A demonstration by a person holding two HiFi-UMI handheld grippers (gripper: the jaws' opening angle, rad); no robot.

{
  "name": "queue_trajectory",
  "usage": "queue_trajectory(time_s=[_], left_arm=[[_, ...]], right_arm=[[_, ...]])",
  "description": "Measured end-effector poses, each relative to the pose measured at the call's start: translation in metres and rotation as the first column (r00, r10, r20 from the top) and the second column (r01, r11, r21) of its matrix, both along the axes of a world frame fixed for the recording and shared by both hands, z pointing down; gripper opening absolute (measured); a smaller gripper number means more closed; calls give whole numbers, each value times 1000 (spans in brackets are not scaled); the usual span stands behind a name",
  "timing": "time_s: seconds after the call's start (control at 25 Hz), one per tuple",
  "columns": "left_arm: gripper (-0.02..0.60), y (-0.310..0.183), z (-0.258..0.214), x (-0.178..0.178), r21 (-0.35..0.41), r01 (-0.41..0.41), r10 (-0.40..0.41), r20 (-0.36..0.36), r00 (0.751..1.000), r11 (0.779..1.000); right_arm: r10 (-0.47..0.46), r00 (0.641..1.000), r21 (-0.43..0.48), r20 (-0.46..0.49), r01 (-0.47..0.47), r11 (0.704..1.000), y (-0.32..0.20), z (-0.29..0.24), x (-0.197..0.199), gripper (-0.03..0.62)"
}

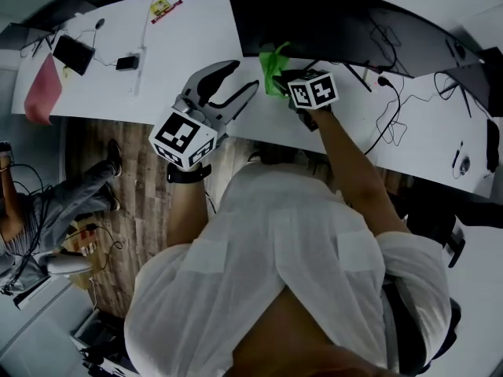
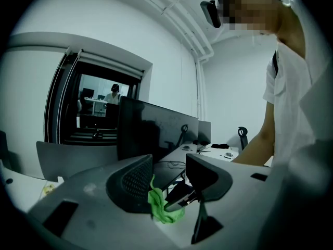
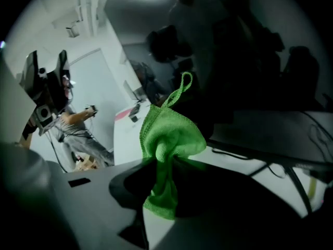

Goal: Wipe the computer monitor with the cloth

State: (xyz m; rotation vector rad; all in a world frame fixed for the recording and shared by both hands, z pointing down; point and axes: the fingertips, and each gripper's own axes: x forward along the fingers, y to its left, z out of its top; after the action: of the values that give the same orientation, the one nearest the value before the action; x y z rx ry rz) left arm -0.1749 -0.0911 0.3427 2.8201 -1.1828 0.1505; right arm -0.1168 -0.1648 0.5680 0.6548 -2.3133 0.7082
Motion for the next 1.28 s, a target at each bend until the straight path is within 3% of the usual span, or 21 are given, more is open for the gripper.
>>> queue_trajectory(time_s=[0.16,0.28,0.48,0.56,0.64,0.8,0.96,1.28], left_arm=[[196,6,2,-20,-3,44,-44,-7,999,999],[196,10,3,-37,-3,79,-79,-12,997,997],[196,14,7,-58,-11,128,-128,-19,992,992],[196,16,10,-60,-17,139,-139,-19,990,990],[196,17,13,-60,-25,144,-145,-19,989,989],[196,20,20,-63,-46,156,-157,-17,988,987],[196,20,27,-68,-65,170,-171,-11,985,983],[196,14,40,-66,-96,173,-175,-12,985,980]], right_arm=[[-173,983,133,65,164,977,22,-56,-49,98],[-260,957,327,128,207,922,30,-146,-81,98],[-262,933,608,247,62,791,21,-296,-113,98],[-225,930,630,291,-9,776,10,-318,-119,98],[-179,931,604,317,-53,796,-2,-314,-124,98],[-80,926,492,369,-121,862,-13,-270,-121,97],[-5,930,396,368,-152,905,-18,-218,-115,97],[67,953,252,296,-146,957,-23,-125,-110,97]])
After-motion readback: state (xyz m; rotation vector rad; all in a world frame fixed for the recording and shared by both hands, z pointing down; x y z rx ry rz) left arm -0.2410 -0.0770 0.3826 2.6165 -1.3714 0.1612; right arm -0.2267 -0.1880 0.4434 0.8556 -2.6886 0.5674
